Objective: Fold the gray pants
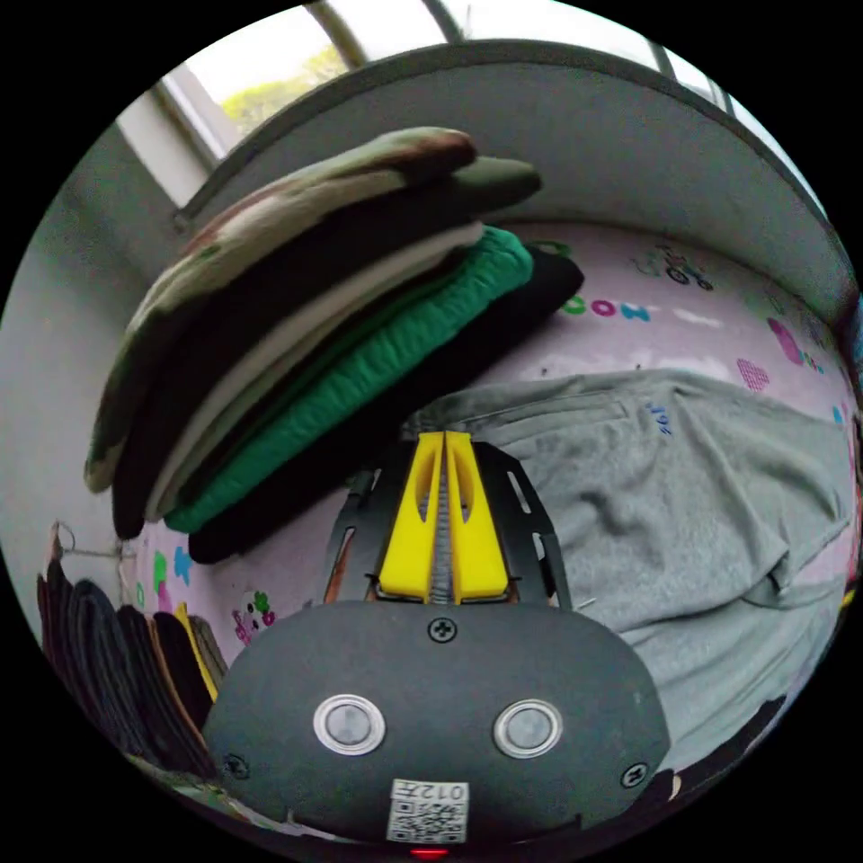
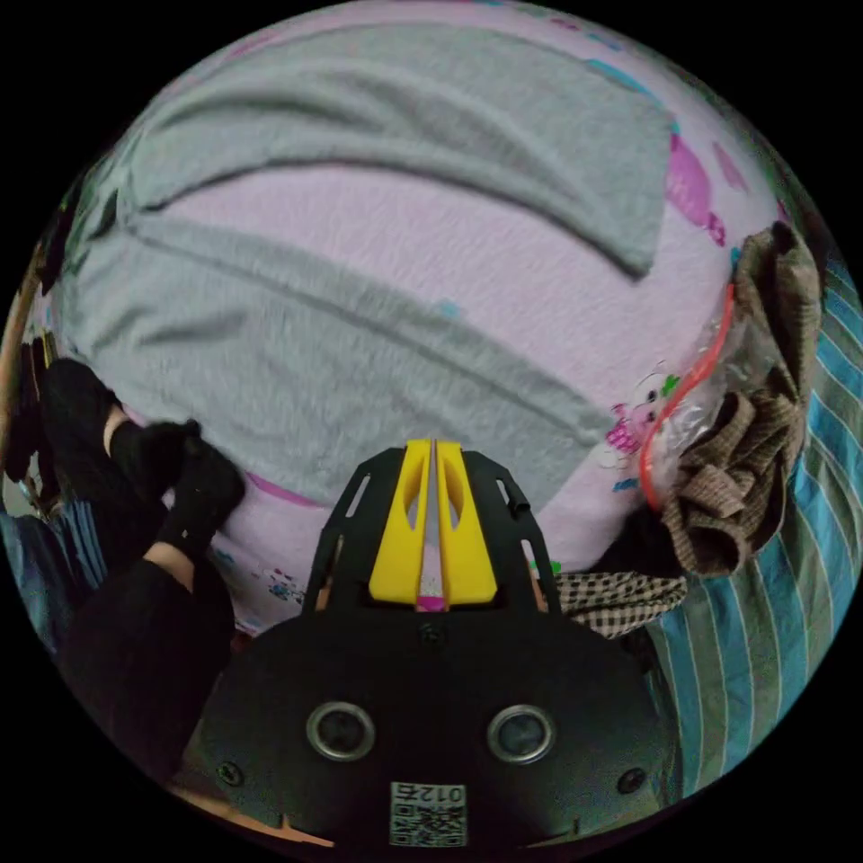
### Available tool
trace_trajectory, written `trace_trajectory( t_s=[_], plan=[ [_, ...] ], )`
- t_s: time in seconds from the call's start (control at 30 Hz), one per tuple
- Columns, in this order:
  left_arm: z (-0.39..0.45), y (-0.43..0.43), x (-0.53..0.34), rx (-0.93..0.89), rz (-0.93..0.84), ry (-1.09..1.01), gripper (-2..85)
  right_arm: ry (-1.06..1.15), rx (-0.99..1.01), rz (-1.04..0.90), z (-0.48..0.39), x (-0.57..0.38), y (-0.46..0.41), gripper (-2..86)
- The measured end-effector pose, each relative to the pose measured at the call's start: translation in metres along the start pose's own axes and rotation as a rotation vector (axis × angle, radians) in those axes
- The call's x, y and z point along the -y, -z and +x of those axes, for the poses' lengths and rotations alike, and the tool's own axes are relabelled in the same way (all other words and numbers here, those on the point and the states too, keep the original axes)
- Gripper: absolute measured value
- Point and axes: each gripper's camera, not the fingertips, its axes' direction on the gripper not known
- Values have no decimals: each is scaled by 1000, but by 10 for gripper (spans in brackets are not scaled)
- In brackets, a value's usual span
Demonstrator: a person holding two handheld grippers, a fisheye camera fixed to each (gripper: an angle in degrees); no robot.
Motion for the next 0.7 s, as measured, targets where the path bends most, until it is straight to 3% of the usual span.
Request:
trace_trajectory(
  t_s=[0.1, 0.33, 0.5, 0.7],
  plan=[
    [18, -14, 17, -125, -91, -62, 3, -98, 57, 184, 36, 14, 44, -6],
    [46, -36, 29, -70, -208, -105, 4, -451, 195, 570, 104, 43, 86, -8],
    [53, -40, 31, -50, -243, -172, 3, -559, 301, 653, 113, 50, 70, -8],
    [48, -37, 37, -72, -265, -205, 1, -630, 167, 661, 119, 47, 70, -8]
  ],
)
